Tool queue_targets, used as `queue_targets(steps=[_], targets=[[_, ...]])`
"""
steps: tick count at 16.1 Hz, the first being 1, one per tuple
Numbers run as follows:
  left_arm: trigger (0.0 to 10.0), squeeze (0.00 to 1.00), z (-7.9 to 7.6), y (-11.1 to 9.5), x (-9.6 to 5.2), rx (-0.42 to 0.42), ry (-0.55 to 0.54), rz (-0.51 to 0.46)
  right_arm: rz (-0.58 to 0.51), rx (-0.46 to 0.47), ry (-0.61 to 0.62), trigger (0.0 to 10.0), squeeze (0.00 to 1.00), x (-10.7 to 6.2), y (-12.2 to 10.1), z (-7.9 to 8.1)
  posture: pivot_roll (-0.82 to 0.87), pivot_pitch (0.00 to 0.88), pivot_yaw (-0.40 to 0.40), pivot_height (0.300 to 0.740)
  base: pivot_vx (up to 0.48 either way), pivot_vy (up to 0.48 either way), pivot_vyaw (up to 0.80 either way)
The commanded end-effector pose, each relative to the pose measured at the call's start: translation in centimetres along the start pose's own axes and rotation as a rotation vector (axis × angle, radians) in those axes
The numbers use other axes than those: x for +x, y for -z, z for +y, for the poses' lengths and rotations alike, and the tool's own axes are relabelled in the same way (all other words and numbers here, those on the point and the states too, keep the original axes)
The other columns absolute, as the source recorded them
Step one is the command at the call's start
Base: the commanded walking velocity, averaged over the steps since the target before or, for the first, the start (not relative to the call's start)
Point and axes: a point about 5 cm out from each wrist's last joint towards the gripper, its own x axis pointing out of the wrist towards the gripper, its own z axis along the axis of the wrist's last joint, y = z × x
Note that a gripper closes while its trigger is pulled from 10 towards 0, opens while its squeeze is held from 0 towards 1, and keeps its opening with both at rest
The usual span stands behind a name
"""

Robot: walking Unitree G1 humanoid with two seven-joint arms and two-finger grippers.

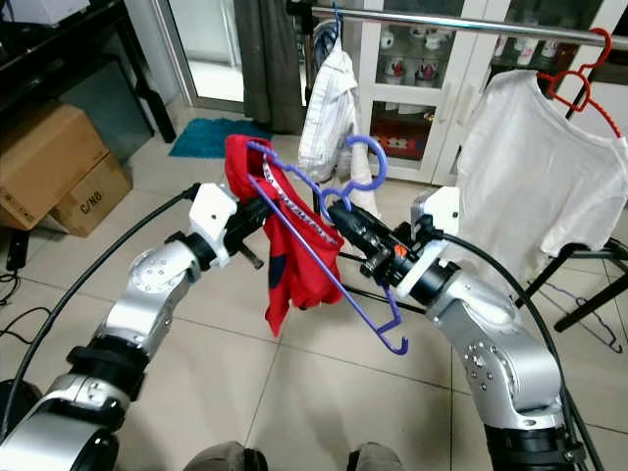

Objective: Hang hanger

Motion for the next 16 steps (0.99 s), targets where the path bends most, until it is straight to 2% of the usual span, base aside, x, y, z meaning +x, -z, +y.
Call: queue_targets(steps=[1, 3, 5, 6, 9, 11, 12, 13, 16], targets=[[0.0, 0.0, 0.1, -0.8, 0.2, 0.038, 0.018, -0.016, 0.028, -0.046, -0.019, 0.0, 0.0, 0.0, 0.1, 0.4, -0.15, 0.0, 0.077, 0.74, 0.0, 0.0, 0.0], [0.0, 0.0, 0.1, -1.1, -0.2, 0.067, 0.038, -0.005, 0.129, -0.117, -0.027, 0.0, 0.0, -0.1, 1.2, 0.3, -0.15, 0.0, 0.077, 0.74, 0.0, 0.0, 0.0], [0.0, 0.0, 0.1, -1.1, -0.3, 0.079, 0.05, -0.001, 0.172, -0.149, -0.005, 0.0, 0.0, -0.1, 1.6, -0.1, -0.15, 0.0, 0.077, 0.74, 0.0, 0.0, 0.0], [0.0, 0.0, -0.1, -1.2, -0.3, 0.09, 0.069, 0.006, 0.221, -0.2, 0.007, 0.0, 0.0, -0.2, 2.0, -0.4, -0.15, 0.0, 0.077, 0.74, 0.0, 0.0, 0.0], [0.0, 0.0, -0.3, -1.1, -0.4, 0.091, 0.089, 0.02, 0.2, -0.203, 0.034, 0.0, 0.0, -0.4, 1.7, -0.8, -0.15, 0.0, 0.077, 0.74, 0.0, 0.0, 0.0], [0.0, 0.0, -0.5, -0.9, -0.6, 0.088, 0.109, 0.034, 0.128, -0.169, 0.057, 0.0, 0.0, -0.4, 0.7, -1.1, -0.15, 0.0, 0.077, 0.74, 0.0, 0.0, 0.0], [0.0, 0.0, -0.9, -0.5, -0.8, 0.09, 0.156, 0.064, 0.046, -0.12, 0.091, 0.0, 0.0, -0.2, -0.6, -1.6, -0.15, 0.0, 0.086, 0.74, 0.0, 0.0, 0.0], [0.0, 0.0, -1.0, -0.4, -0.9, 0.09, 0.165, 0.071, 0.037, -0.115, 0.098, 0.0, 0.0, -0.2, -0.8, -1.7, -0.15, 0.0, 0.086, 0.74, 0.0, 0.0, 0.0], [0.0, 0.0, -1.2, -0.1, -1.1, 0.104, 0.191, 0.096, 0.129, -0.255, 0.106, 0.0, 0.0, -1.0, -1.2, -3.0, -0.16, 0.0, 0.087, 0.74, 0.0, 0.0, 0.0]])
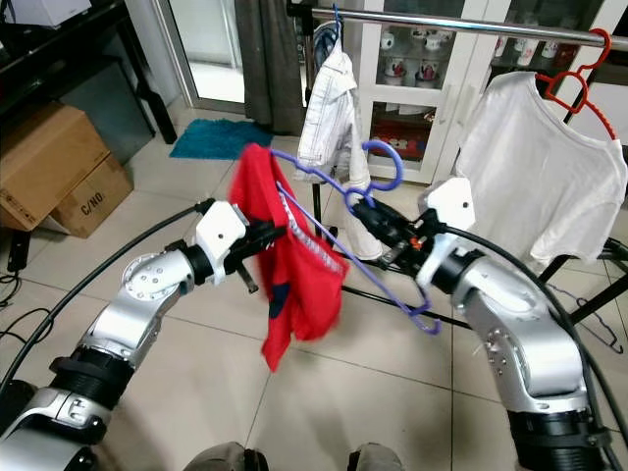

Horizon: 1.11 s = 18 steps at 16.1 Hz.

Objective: Hang hanger

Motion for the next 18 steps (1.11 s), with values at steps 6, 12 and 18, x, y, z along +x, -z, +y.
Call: queue_targets(steps=[6, 12, 18], targets=[[0.0, 0.0, 0.5, -0.3, -0.5, 0.047, -0.004, 0.016, 0.107, -0.106, -0.167, 0.0, 0.0, -1.3, -0.1, 0.2, -0.15, 0.0, 0.079, 0.74, 0.0, 0.0, 0.0], [0.0, 0.0, 0.2, 0.1, -0.5, 0.097, 0.023, 0.054, 0.274, 0.039, -0.215, 0.0, 0.0, -1.5, 2.3, 1.6, -0.16, 0.0, 0.079, 0.74, 0.0, 0.0, 0.0], [0.0, 0.0, -1.2, 0.0, -0.1, 0.106, 0.147, 0.061, 0.307, 0.04, -0.23, 0.0, 0.0, -0.8, 2.3, 2.0, -0.16, 0.0, 0.075, 0.74, 0.0, 0.0, 0.0]])
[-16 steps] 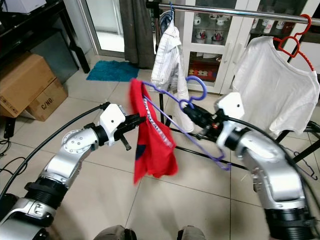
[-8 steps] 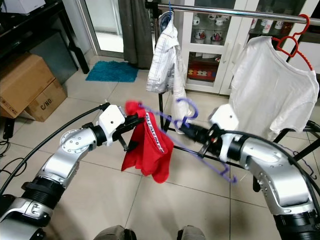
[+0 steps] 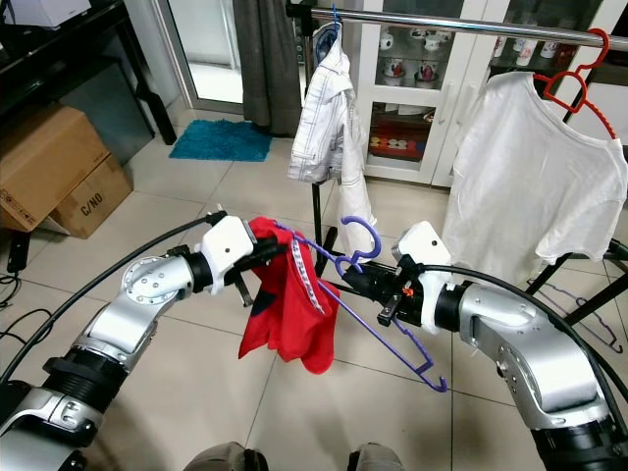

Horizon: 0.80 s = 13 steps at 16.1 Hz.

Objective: Hang hanger

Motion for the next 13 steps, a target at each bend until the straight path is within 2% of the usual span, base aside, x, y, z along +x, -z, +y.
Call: queue_targets(steps=[1, 4, 6, 7, 10, 13], targets=[[0.0, 0.0, -0.4, -0.5, 0.2, 0.017, 0.033, -0.012, -0.022, -0.012, -0.011, 0.0, 0.0, 0.6, -0.7, 0.4, -0.16, 0.0, 0.075, 0.74, 0.0, 0.0, 0.0], [0.0, 0.0, -1.1, -0.6, 0.4, 0.011, 0.091, -0.022, -0.115, 0.029, 0.01, 0.0, 0.0, 1.4, -1.7, 0.4, -0.15, 0.0, 0.071, 0.74, 0.0, 0.0, 0.0], [0.0, 0.0, -1.5, -0.6, 0.4, 0.008, 0.119, -0.019, -0.24, 0.111, 0.043, 0.0, 0.0, 1.7, -2.8, 0.0, -0.15, 0.0, 0.074, 0.74, 0.0, 0.0, 0.0], [0.0, 0.0, -1.5, -0.6, 0.4, 0.008, 0.119, -0.018, -0.255, 0.12, 0.047, 0.0, 0.0, 1.7, -2.9, -0.1, -0.15, 0.0, 0.074, 0.74, 0.0, 0.0, 0.0], [0.0, 0.0, -0.8, -0.4, 0.1, 0.01, 0.08, -0.007, -0.38, 0.188, 0.08, 0.0, 0.0, 1.0, -3.9, -0.7, -0.15, 0.0, 0.082, 0.74, 0.0, 0.0, 0.0], [0.0, 0.0, -0.4, -0.6, 0.0, 0.006, 0.059, -0.011, -0.434, 0.213, 0.081, 0.0, 0.0, 0.7, -4.2, -0.6, -0.15, 0.0, 0.085, 0.74, 0.0, 0.0, 0.0]])
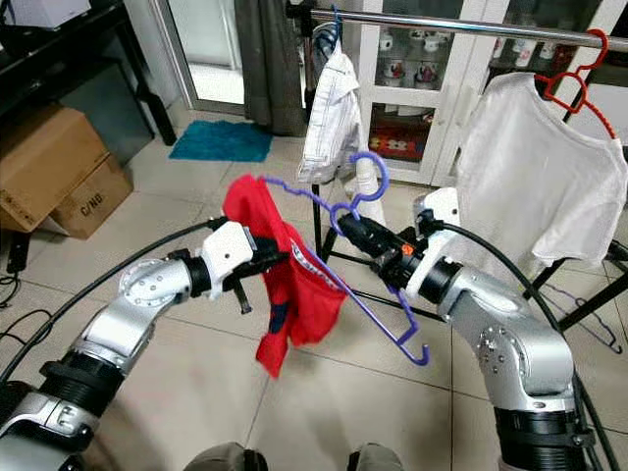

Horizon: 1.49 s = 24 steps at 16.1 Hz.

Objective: Hang hanger

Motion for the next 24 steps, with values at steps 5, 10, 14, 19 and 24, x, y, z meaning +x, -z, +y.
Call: queue_targets(steps=[5, 10, 14, 19, 24], targets=[[10.0, 1.0, -0.4, -0.7, 0.1, -0.08, 0.056, -0.059, -0.125, -0.02, -0.021, 0.0, 0.0, 0.0, -2.4, 0.3, -0.15, 0.0, 0.096, 0.74, 0.0, 0.0, 0.0], [10.0, 1.0, -0.6, -2.5, -0.9, -0.196, 0.194, -0.192, -0.116, -0.042, -0.008, 0.0, 0.0, 0.0, -2.4, 0.1, -0.15, 0.0, 0.102, 0.74, 0.0, 0.0, 0.0], [10.0, 1.0, 2.0, -3.1, -1.6, -0.179, 0.007, -0.178, -0.125, -0.061, -0.012, 0.0, 0.0, -0.2, -2.9, 0.0, -0.14, 0.0, 0.106, 0.74, 0.0, 0.0, 0.0], [10.0, 1.0, 6.0, -3.9, -2.8, -0.115, -0.502, -0.188, -0.158, -0.038, -0.042, 0.0, 0.0, -0.4, -3.0, 0.3, -0.14, 0.0, 0.099, 0.74, 0.0, 0.0, 0.0], [10.0, 0.0, 6.7, -3.1, 0.5, -0.14, -0.608, -0.136, -0.146, 0.02, -0.193, 0.0, 0.0, -0.1, -2.9, 1.8, -0.15, 0.0, 0.081, 0.74, 0.0, 0.0, 0.0]])
